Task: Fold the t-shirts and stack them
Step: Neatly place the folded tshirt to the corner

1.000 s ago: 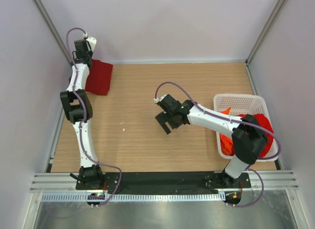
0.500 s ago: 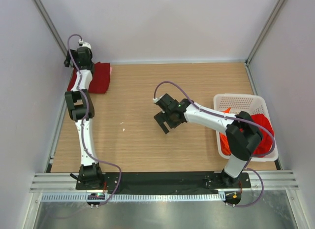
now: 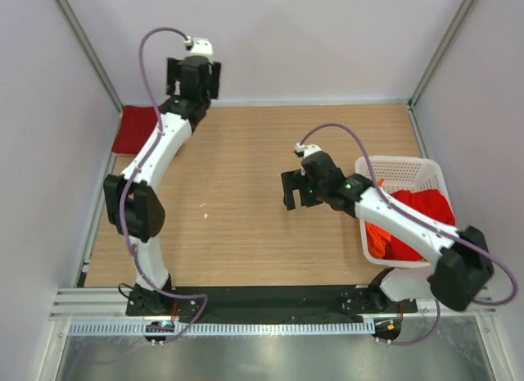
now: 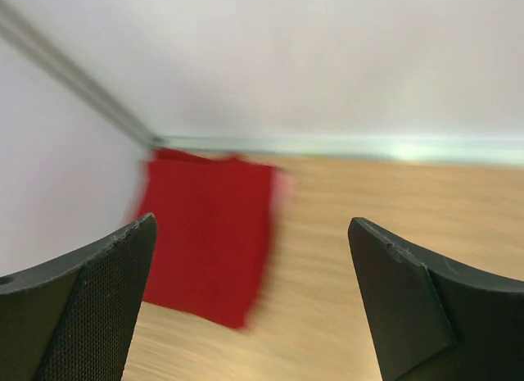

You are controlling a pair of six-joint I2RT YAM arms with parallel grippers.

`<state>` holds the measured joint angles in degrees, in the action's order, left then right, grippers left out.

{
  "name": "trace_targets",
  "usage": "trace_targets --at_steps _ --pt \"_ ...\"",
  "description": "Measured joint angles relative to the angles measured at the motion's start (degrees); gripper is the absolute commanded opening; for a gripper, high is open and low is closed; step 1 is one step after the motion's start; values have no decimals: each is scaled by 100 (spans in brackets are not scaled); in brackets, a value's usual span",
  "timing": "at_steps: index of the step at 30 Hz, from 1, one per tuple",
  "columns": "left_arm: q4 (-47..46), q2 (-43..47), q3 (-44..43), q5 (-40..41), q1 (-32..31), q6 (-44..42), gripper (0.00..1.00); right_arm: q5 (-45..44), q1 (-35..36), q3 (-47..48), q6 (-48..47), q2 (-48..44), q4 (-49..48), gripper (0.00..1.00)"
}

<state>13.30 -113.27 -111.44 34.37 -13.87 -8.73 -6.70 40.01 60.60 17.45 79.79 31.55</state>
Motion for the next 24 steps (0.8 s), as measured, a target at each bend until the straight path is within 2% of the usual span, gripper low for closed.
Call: trace_targets --at_steps 3,10,15,19,24 --pt "527 876 745 -470 -831 1027 100 133 2 -704 385 -994 -472 100" --pt "1047 3226 4041 -1047 -2326 3117 100 396 2 -2350 1539 -2557 -1405 100" --pt "1064 5294 6321 -1147 -3534 4607 100 542 0 -3773 2599 -3333 -2168 100" --pt "824 7388 7860 -1241 -3676 5753 100 452 0 -4271 3171 -3812 -2162 100" --pt "651 9676 9145 -1333 -3674 6815 100 317 0 -4531 3665 -4474 -2159 100"
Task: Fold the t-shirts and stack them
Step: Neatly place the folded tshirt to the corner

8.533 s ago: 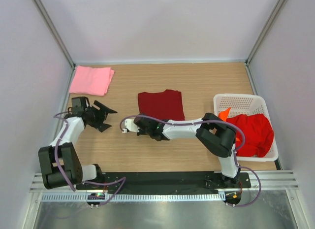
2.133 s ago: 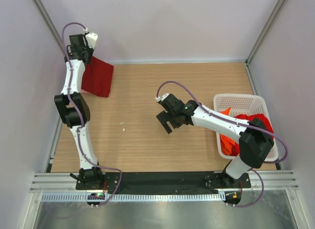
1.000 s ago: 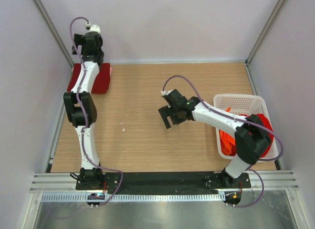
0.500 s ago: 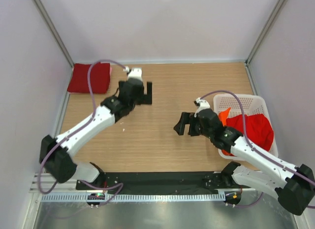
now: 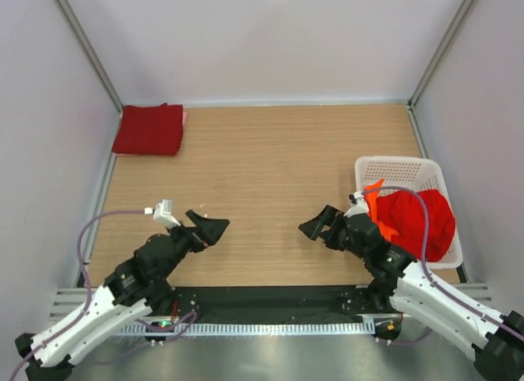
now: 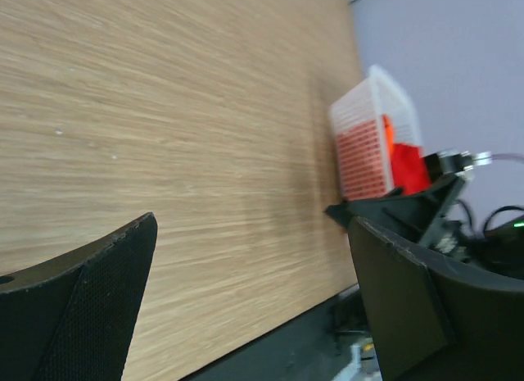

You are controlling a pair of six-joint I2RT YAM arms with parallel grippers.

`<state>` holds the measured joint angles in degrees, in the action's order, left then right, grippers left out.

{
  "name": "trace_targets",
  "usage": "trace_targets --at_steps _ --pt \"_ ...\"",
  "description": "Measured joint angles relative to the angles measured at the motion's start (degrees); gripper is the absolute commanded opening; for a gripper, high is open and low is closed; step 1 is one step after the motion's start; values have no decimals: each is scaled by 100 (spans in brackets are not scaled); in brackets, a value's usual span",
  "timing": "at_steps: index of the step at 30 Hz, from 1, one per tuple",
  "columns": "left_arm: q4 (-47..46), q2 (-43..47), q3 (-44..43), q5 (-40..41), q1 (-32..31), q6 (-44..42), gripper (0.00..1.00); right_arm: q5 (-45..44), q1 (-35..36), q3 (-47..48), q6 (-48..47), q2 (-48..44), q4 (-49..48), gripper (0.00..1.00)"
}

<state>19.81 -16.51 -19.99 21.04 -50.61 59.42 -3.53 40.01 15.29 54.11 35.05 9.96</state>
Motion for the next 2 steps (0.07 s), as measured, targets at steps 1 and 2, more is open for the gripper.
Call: trace_targets --at_steps 1,2 --pt "-28 428 232 -26 0 188 100 -7 0 -87 61 -144 0 100" --pt "-2 785 404 -46 0 326 100 -13 0 -162 118 -267 17 100"
